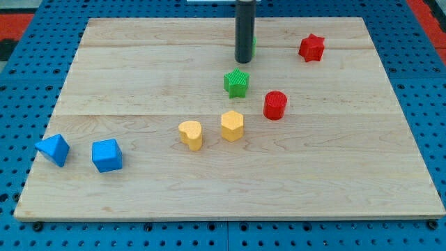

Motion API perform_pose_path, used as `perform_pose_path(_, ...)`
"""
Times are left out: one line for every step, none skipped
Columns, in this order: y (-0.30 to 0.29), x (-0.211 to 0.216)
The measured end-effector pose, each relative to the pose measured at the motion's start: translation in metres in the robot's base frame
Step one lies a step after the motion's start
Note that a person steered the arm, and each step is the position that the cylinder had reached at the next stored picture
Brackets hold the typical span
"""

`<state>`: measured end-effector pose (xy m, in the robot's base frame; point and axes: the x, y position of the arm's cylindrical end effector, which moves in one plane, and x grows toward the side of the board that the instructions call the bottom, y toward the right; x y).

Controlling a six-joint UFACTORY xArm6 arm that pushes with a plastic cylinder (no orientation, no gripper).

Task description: Move the red star towards the top right of the green circle

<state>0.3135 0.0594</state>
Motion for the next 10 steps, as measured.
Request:
perform_pose_path(0.061, 0.001)
perform_pose_path(0.092, -0.011)
perform_pose_path(0.123, -0.018)
perform_pose_path(0.142, -0.032)
perform_pose_path(0.142, -0.018)
perform_pose_path(0.142, 0.000)
perform_pose_path(0.098, 0.001)
perform_pose_path(0.079, 0.000)
perform_pose_path(0.072, 0.011)
perform_pose_path(0.072, 0.037)
